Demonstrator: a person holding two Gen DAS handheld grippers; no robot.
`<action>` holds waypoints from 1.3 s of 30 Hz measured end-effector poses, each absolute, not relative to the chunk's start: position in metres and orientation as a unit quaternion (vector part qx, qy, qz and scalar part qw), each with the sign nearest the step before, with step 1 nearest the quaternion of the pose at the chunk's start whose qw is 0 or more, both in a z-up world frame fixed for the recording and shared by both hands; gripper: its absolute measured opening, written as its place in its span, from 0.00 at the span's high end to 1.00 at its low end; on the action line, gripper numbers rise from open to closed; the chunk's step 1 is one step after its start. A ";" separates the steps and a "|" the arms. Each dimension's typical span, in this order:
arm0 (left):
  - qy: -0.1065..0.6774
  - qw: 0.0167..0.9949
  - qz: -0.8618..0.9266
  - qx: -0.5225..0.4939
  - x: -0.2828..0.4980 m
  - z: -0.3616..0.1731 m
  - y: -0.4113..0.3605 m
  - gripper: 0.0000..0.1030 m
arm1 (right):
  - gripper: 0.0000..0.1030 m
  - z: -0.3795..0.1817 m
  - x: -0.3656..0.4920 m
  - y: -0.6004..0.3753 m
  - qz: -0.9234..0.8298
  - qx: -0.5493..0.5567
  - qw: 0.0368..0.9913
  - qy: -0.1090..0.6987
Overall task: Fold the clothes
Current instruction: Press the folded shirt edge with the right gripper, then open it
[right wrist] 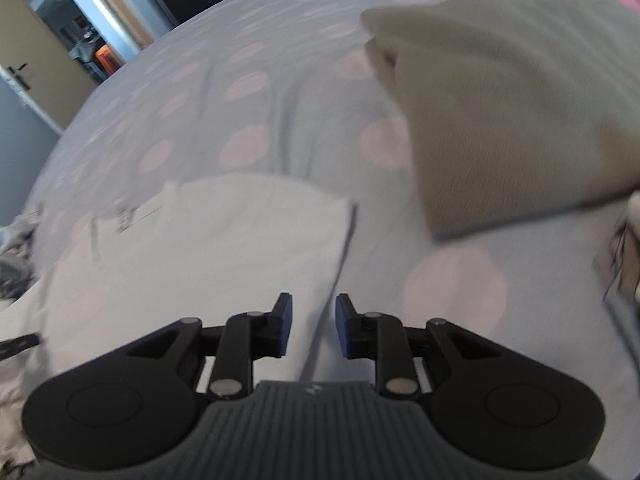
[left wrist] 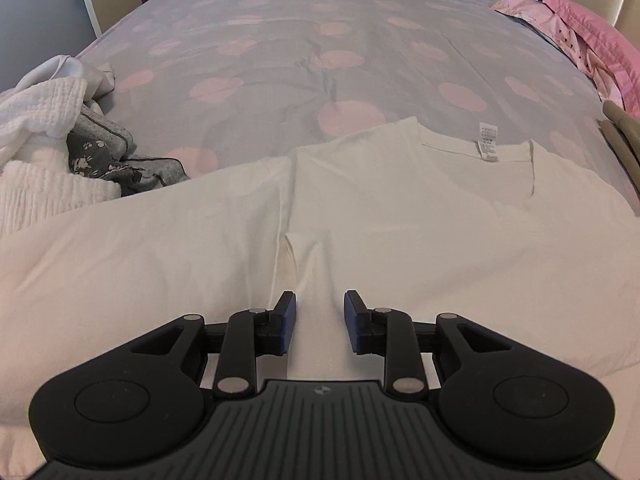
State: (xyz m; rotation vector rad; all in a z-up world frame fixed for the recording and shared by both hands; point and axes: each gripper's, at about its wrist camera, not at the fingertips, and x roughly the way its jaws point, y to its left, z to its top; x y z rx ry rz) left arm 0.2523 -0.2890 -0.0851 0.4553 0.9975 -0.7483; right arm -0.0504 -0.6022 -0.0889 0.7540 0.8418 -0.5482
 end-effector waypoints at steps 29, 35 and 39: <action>0.432 0.798 -0.320 0.273 0.237 -0.084 -0.251 0.92 | 0.86 -0.110 -0.043 -0.521 -0.301 0.204 0.777 0.515; 0.410 0.817 -0.324 0.244 0.231 -0.043 -0.224 0.88 | 0.78 -0.086 -0.057 -0.523 -0.326 0.192 0.783 0.493; 0.399 0.836 -0.297 0.231 0.231 -0.017 -0.197 0.88 | 0.78 -0.070 -0.061 -0.508 -0.313 0.200 0.798 0.475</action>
